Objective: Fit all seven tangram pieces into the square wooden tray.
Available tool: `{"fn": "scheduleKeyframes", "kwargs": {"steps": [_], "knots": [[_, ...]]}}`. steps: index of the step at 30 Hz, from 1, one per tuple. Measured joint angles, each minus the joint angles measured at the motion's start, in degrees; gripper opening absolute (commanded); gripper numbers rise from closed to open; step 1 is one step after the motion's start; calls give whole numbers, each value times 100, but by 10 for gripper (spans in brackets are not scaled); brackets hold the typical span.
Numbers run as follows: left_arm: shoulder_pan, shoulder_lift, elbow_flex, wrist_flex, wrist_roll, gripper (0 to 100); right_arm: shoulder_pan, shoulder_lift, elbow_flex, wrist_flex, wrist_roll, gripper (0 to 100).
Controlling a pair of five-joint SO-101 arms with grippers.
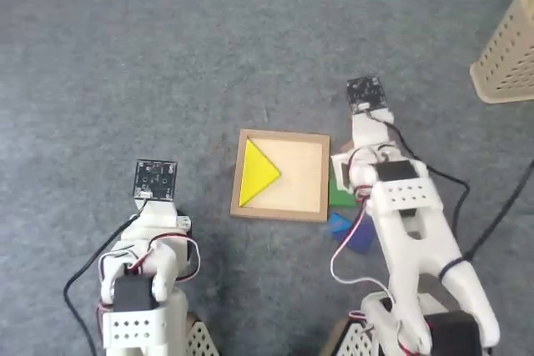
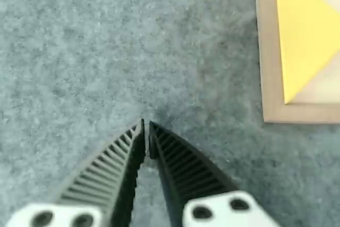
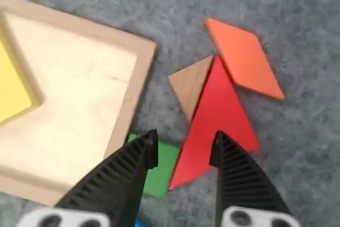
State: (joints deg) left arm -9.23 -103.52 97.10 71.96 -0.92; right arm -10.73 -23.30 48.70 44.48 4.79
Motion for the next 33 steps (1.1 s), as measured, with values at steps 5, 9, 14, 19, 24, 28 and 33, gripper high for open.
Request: {"fn": "scheduleKeyframes", "kwargs": {"steps": [5, 9, 14, 19, 24, 28, 33], "knots": [[0, 0, 0, 0, 0, 17, 334, 888, -835, 387, 0, 299], [0, 0, 0, 0, 0, 17, 316, 1864, -1363, 431, 0, 300], [0, 0, 0, 0, 0, 17, 396, 2637, -1767, 527, 0, 302], [0, 0, 0, 0, 0, 17, 387, 2998, -2013, 659, 0, 302], [0, 0, 0, 0, 0, 17, 396, 3209, -2075, 659, 0, 302], [0, 0, 0, 0, 0, 17, 396, 3218, -2092, 659, 0, 300], [0, 0, 0, 0, 0, 17, 396, 3411, -2136, 659, 18, 284]]}}
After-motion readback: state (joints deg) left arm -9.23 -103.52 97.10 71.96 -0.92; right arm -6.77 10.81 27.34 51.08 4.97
